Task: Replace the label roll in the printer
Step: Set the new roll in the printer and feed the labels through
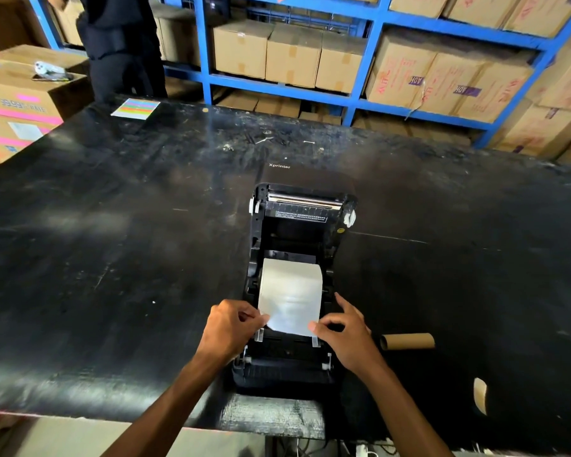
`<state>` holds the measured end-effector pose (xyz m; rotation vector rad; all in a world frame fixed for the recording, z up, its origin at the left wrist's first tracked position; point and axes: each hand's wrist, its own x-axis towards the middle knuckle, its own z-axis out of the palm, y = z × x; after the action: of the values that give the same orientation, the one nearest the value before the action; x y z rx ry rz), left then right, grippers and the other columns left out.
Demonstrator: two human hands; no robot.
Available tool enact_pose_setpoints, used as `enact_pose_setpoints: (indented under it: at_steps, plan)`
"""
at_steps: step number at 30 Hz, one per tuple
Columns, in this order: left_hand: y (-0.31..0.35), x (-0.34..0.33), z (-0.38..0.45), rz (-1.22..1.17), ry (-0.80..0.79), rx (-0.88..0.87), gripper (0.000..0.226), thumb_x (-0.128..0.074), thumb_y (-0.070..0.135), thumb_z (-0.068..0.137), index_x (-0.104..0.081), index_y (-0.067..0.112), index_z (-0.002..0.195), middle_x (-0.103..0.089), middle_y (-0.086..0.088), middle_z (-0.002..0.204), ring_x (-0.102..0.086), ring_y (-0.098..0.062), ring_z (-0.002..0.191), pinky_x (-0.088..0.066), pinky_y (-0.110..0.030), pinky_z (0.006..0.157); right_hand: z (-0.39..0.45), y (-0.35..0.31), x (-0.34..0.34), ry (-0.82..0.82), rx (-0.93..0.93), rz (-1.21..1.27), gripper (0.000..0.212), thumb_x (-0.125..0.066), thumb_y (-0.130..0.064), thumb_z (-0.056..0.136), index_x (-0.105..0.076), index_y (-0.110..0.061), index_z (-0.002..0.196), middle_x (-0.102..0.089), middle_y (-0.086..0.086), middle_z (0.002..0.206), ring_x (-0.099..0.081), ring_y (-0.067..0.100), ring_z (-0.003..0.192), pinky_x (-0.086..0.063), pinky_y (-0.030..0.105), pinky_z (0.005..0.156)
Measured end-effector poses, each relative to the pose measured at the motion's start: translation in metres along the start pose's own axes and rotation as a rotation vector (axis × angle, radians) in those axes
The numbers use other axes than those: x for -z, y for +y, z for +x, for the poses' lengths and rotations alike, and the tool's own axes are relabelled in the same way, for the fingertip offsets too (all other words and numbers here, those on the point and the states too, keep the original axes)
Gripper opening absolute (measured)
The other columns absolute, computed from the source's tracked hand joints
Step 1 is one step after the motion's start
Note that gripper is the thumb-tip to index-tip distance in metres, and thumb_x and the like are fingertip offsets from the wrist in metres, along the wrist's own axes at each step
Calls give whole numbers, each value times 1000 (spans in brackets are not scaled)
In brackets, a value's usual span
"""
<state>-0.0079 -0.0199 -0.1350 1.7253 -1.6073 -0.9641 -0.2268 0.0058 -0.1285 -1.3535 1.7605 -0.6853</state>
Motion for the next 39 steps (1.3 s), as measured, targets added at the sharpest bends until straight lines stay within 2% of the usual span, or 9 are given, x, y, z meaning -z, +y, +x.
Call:
enact_pose_setpoints:
  at_steps: [3,6,11,16,20,22,28,33,39]
  plan:
    - [-2,0,-1,-26,-14,11,14,-78,29,76,-76,16,73,-70,8,63,-67,-5,57,-52,-13,51,-3,1,1,-44,-9,31,15,-73,-41,76,-69,-32,64,-24,-7,157,-19,20,145,-16,49,117]
    - [-1,2,-2,-58,-19,10,8,-76,21,79,-76,19,71,-71,8,63,-65,-1,54,-48,-9,49,-4,-1,-2,-11,4,47,11,-73,-36,78,-70,-31,68,-26,-3,157,-20,20,144,-17,50,117]
    - [0,5,-3,-126,27,25,30,-75,15,80,-66,32,57,-65,21,45,-62,6,45,-43,-5,43,-2,-7,-10,105,19,66,5,-71,-27,80,-75,-25,77,-35,3,153,-27,19,142,-20,50,116]
    - [0,4,-4,-93,-20,19,16,-75,25,80,-76,12,71,-74,-4,63,-58,-2,45,-45,-15,45,-2,-2,-11,137,-13,-53,5,-71,-29,80,-75,-26,79,-34,0,153,-22,18,142,-12,43,116]
    - [-6,8,-4,-131,-75,11,22,-71,19,84,-72,11,63,-58,9,45,-47,0,40,-36,-8,44,-3,-3,-9,49,-14,51,7,-70,-34,79,-75,-33,74,-26,-3,157,-18,18,145,-13,50,118]
    - [-8,10,-4,-124,-112,6,24,-70,20,85,-71,10,64,-55,8,50,-42,-1,46,-35,-10,46,-2,-4,-9,17,-24,89,7,-70,-36,78,-76,-34,73,-25,-3,157,-18,17,145,-16,51,118]
    - [-3,10,-1,-48,-124,-21,29,-68,19,86,-65,18,58,-52,9,46,-44,1,42,-37,-8,46,0,-4,-7,-36,-47,271,13,-65,-25,83,-77,-24,79,-30,1,156,-22,5,140,-23,26,101]
    - [-4,9,-2,35,-131,-33,22,-67,23,87,-72,7,73,-68,-13,65,-50,-12,54,-43,-23,54,0,-1,-14,59,-11,69,4,-69,-23,81,-72,-26,80,-32,3,155,-25,19,143,-20,46,117]
    - [3,10,-3,130,-155,-46,11,-66,20,86,-76,16,85,-77,1,78,-70,-10,70,-53,-24,60,2,4,-16,59,-98,-10,12,-68,-26,80,-68,-35,73,-52,-2,138,-43,22,131,-29,49,112]
